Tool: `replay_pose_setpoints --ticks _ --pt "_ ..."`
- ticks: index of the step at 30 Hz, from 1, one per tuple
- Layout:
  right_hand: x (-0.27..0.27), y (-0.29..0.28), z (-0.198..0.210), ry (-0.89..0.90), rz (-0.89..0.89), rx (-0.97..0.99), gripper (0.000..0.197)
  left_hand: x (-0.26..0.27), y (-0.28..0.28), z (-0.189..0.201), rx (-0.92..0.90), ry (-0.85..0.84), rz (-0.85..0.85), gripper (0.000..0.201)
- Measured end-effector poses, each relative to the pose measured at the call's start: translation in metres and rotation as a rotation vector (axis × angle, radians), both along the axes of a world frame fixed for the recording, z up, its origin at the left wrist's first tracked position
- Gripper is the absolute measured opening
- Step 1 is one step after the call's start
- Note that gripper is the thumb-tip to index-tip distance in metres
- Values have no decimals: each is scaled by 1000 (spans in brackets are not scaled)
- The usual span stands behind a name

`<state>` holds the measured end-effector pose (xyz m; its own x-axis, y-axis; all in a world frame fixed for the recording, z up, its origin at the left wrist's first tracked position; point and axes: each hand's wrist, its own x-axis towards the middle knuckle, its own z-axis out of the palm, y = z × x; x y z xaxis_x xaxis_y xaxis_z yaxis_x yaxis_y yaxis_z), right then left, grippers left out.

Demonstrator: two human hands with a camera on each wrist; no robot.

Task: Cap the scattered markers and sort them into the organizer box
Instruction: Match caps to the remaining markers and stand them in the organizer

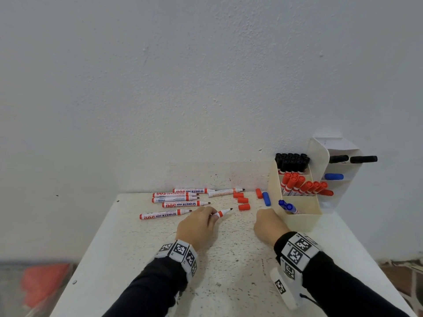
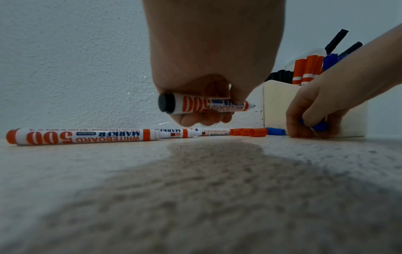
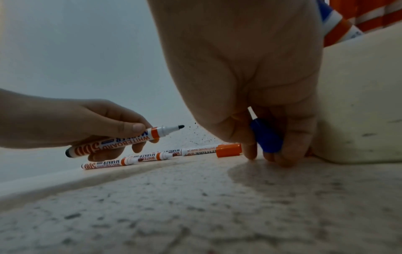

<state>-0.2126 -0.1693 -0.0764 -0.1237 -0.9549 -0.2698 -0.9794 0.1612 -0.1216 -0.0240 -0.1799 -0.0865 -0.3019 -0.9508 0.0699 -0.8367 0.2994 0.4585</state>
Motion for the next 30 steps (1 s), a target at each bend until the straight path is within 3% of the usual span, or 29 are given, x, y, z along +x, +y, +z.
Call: replay_pose_setpoints --ticks 7,9,11,13,15,24,29,30 --pt "0 -3 -1 -11 -30 -208 28 1 0 2 16 -26 -16 32" --pt "1 -5 -2 -145 -34 -311 28 1 1 2 19 -23 -13 31" --pt "2 -7 -2 -408 -53 -398 20 1 1 1 24 -16 -6 30" --pt "6 -7 1 -687 -62 -420 15 0 1 0 23 -10 -3 29" --pt "9 -8 2 -806 -43 -409 17 0 0 0 16 -3 -7 28" --pt "15 -8 -7 -1095 -50 -291 18 -3 -1 -4 27 72 -59 26" --pt "18 -6 -5 -1063 -6 -217 6 -2 1 0 -4 52 -49 25" --pt "18 -6 -4 -999 -11 -207 18 -2 3 2 -4 55 -58 25"
